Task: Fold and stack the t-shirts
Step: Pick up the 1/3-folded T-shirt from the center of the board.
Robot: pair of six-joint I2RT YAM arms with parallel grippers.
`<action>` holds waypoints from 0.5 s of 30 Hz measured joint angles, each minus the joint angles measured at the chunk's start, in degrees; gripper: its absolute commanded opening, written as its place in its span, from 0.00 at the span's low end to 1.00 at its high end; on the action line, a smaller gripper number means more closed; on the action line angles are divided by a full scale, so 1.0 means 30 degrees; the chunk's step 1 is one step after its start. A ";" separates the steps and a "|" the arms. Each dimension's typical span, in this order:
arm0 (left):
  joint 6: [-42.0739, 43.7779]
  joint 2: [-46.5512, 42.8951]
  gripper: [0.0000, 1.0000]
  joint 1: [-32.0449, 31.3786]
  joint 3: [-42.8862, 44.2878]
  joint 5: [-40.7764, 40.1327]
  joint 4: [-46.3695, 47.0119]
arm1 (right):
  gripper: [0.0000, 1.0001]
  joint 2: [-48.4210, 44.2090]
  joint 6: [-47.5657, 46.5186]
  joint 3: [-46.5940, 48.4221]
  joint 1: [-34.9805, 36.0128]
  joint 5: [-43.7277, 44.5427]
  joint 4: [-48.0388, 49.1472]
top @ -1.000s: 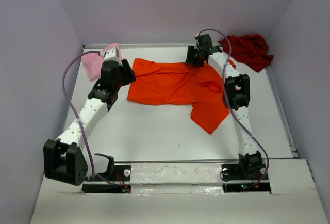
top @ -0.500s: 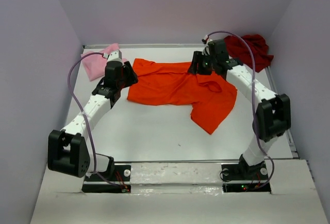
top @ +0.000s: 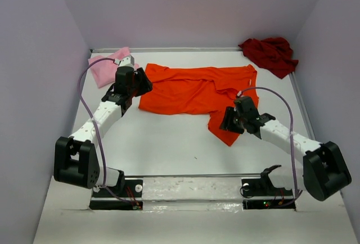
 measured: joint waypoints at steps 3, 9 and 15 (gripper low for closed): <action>0.0000 0.0000 0.61 0.0015 0.0000 0.0058 0.0022 | 0.54 -0.2164 0.0823 -0.0554 0.0335 0.0969 -0.0546; 0.0000 0.0000 0.61 0.0015 0.0000 0.0058 0.0015 | 0.54 -0.5158 0.1916 -0.0729 0.0452 0.1865 -0.1821; 0.0007 0.0000 0.61 0.0153 0.0000 0.0051 0.0007 | 0.54 -0.6426 0.2659 -0.1217 0.0452 0.1953 -0.3461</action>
